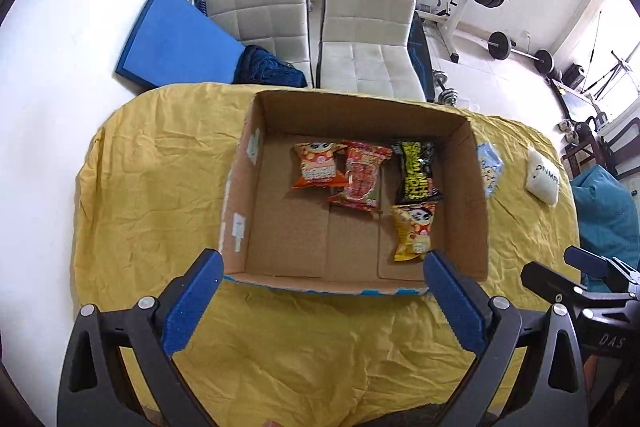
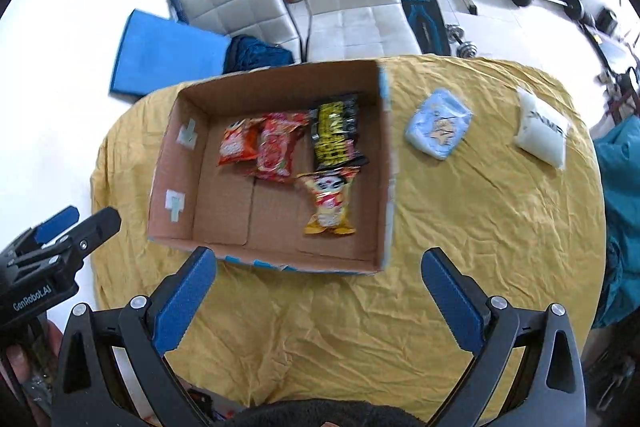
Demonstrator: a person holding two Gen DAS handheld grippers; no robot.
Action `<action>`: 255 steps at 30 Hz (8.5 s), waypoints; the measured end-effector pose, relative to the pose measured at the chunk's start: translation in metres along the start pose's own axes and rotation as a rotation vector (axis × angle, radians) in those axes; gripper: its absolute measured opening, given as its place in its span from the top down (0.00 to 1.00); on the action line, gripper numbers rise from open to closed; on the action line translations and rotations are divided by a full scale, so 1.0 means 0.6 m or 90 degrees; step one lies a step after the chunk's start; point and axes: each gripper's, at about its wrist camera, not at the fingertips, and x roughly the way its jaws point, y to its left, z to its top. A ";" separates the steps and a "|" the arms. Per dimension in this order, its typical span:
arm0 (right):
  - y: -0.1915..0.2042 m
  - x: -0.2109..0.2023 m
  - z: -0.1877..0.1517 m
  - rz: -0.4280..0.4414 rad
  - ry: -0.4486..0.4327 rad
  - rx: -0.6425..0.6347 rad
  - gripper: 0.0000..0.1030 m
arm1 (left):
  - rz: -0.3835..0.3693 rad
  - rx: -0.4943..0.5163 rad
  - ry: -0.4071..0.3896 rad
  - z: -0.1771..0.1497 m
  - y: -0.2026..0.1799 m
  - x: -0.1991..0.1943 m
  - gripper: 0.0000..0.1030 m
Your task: Organize soft objects
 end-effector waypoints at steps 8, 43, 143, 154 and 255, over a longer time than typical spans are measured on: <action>-0.228 -0.016 0.059 -0.074 -0.009 0.133 0.00 | -0.058 0.080 0.014 0.075 -0.182 0.045 0.00; -0.684 0.328 0.237 -0.056 0.184 0.364 0.17 | -0.012 0.223 0.365 0.221 -0.559 0.565 0.36; 0.115 0.453 0.031 0.169 0.320 0.051 0.29 | -0.058 -0.034 0.422 0.061 0.103 0.410 0.53; 0.152 0.524 0.032 0.127 0.360 0.040 0.25 | -0.058 -0.040 0.468 0.043 0.095 0.460 0.50; 0.079 -0.325 -0.120 -0.002 -0.172 -0.066 0.00 | 0.020 -0.031 -0.142 -0.077 -0.020 -0.290 0.01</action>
